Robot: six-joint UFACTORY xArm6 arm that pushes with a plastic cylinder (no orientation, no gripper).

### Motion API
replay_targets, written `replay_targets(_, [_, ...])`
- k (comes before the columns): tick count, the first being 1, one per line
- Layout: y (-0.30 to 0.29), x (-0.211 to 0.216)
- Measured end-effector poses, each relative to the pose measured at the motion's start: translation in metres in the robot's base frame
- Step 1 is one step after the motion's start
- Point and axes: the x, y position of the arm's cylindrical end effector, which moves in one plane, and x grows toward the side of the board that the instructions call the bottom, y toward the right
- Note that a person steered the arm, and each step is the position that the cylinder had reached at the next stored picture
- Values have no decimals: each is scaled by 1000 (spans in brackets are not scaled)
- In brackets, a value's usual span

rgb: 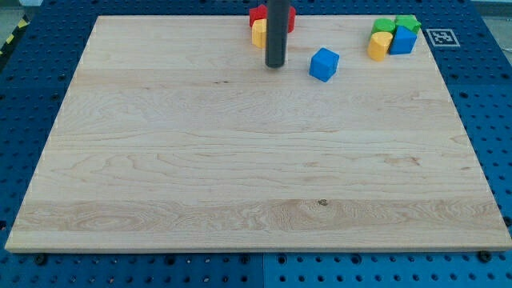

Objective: Place the blue cube below the yellow heart

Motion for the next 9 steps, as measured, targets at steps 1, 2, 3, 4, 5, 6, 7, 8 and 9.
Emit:
replay_targets(1, [46,10])
replay_targets(2, [73,42])
replay_targets(3, [77,58])
replay_targets(4, [112,78])
replay_targets(5, [128,82])
replay_targets(6, [122,72])
replay_targets(7, [101,54])
replay_targets(8, [122,54])
replay_targets(9, [145,63])
